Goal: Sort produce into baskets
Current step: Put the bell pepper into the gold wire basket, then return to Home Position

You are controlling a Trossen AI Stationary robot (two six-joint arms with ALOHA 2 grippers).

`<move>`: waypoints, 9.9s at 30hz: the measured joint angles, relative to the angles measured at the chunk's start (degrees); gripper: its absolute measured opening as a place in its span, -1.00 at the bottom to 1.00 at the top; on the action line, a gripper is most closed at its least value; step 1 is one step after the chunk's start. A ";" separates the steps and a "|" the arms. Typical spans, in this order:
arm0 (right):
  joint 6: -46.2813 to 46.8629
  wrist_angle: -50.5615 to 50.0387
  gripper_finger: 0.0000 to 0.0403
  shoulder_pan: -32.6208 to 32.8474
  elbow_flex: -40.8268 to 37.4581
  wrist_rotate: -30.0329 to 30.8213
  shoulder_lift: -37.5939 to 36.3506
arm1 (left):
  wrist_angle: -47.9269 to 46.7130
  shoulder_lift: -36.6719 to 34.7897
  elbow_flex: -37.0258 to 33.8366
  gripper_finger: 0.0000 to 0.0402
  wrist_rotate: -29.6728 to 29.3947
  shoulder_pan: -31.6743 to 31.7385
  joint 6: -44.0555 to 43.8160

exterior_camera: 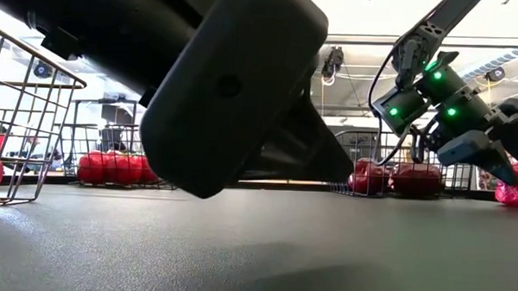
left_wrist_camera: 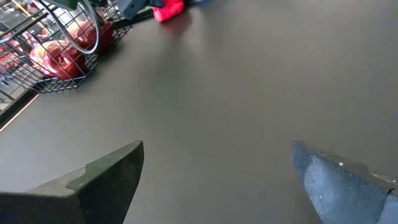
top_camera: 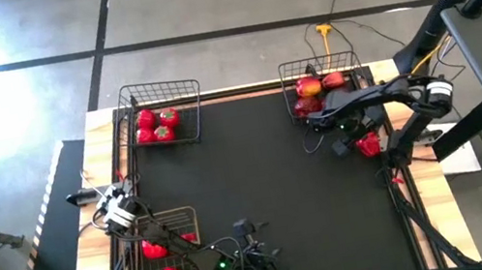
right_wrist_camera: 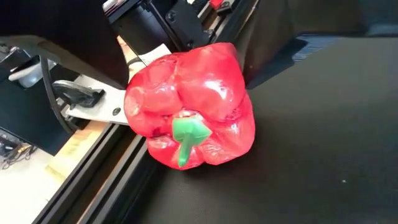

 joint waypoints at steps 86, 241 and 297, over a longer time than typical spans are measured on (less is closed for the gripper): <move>-20.88 59.26 0.76 57.09 15.01 13.46 7.06 | -17.49 -7.26 2.50 0.93 23.15 4.98 1.78; -44.62 91.55 0.16 36.22 5.06 26.49 8.32 | -28.76 -69.93 -30.27 -0.81 29.14 29.66 15.76; -47.66 91.98 -0.95 23.02 -43.35 1.89 -79.46 | 0.30 -125.96 -74.49 -0.81 28.40 29.29 19.16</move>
